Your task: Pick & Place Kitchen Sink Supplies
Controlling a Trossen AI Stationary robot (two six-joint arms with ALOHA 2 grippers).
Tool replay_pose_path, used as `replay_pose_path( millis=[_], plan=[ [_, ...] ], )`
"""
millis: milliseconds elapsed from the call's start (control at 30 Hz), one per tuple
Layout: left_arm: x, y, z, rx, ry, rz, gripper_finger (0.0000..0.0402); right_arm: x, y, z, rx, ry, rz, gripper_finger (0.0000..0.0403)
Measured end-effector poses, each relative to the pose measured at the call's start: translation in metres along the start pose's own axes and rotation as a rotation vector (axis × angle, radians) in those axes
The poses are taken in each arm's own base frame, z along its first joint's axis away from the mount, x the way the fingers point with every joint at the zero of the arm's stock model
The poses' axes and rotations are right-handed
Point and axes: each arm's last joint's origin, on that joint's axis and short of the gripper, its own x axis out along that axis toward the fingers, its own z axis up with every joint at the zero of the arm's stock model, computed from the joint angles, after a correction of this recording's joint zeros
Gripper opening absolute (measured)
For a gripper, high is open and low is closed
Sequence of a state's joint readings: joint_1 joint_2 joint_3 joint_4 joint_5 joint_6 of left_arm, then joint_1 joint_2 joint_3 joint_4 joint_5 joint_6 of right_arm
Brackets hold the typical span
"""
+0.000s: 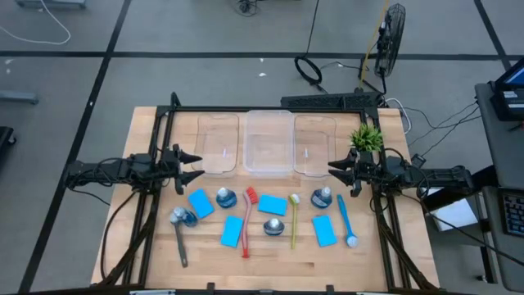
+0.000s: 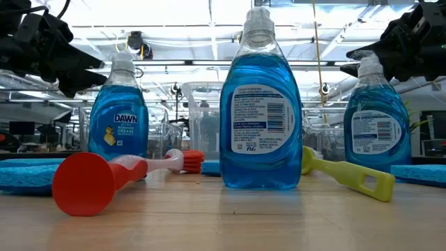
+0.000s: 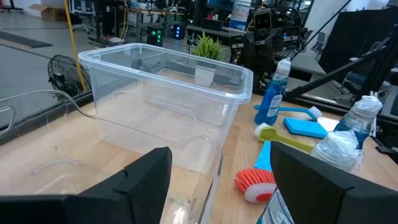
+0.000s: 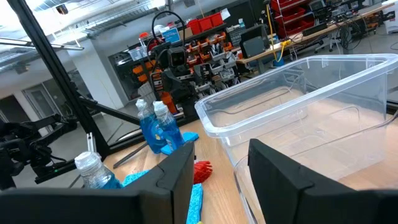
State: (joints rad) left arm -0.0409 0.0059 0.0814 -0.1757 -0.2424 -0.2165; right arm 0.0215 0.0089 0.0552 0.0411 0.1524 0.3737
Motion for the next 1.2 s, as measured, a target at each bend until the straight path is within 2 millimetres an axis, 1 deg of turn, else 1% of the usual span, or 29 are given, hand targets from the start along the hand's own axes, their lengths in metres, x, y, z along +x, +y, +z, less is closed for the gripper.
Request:
replay_pose_path(
  millis=[633, 833, 933, 1033, 1200],
  plan=[
    [0.0, 0.0, 0.0, 0.004, 0.0, 0.0, 0.0271, 0.0, 0.0, 0.0, 0.0, 0.0, 0.0, 0.0139],
    [0.0, 0.0, 0.0, 0.125, -0.002, 0.004, 0.0271, 0.0, 0.0, 0.0, 0.011, 0.0, 0.0, 0.0139],
    [0.0, 0.0, 0.0, 0.157, -0.001, -0.005, 0.0271, 0.0, 0.0, 0.0, 0.011, -0.003, 0.001, 0.0139],
    [0.0, 0.0, 0.0, 0.163, -0.001, -0.004, 0.0271, 0.0, 0.001, 0.003, 0.017, -0.036, 0.009, 0.0139],
    [0.0, 0.0, 0.0, 0.159, -0.002, -0.004, 0.0271, -0.002, 0.006, 0.017, 0.04, -0.174, 0.063, 0.0139]
  ],
)
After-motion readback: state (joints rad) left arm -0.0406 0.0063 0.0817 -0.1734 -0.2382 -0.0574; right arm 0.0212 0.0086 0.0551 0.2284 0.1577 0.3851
